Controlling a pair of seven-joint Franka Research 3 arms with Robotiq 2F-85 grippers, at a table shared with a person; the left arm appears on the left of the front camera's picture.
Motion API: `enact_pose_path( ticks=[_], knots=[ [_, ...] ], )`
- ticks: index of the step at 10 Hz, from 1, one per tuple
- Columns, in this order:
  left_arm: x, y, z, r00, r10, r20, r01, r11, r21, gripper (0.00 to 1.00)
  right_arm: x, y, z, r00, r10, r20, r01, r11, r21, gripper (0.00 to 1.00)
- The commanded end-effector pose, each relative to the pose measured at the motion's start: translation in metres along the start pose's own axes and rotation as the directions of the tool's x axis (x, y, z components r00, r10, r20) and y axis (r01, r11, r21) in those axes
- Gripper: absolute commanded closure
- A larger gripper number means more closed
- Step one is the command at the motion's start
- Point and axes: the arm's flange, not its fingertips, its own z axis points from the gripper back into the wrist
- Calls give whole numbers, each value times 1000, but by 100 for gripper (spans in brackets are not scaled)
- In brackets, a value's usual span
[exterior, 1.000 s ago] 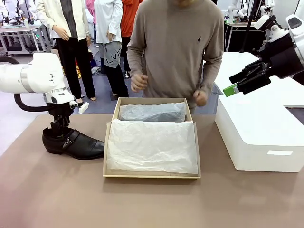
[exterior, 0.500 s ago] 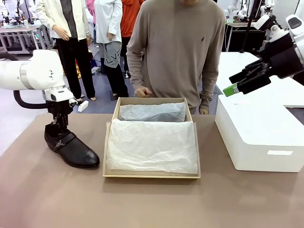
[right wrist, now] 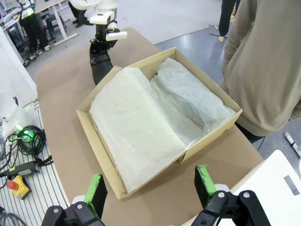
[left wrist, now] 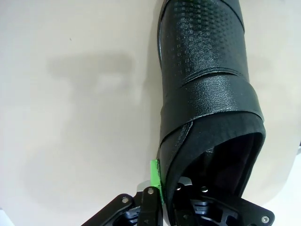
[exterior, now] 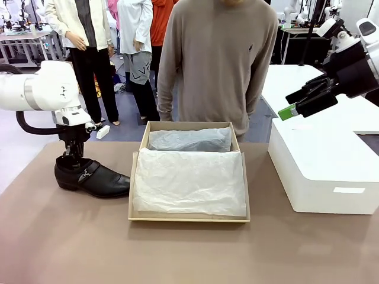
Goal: Pack the shoes into the box.
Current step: Place the other shoe of the Shoes into the Shoes Box.
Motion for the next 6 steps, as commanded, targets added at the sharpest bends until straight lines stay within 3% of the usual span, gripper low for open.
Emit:
enact_pose_path(
  ticks=[1, 3, 6],
  knots=[
    [-5, 3, 1, 1000, -10, -29, 11, 1000, 14, 100, 0, -4, -2, 999, 21, 26, -22, 1000, 15, 0],
    [-12, 1, 13, 1000, 2, 3, -2, 1000, 24, 100, 0, -4, -2, 999, 21, 26, -22, 1000, 15, 0],
    [-28, -1, 58, 990, 138, -9, -137, 989, 60, 100, 0, -4, -2, 999, 21, 26, -22, 1000, 15, 0]
  ],
)
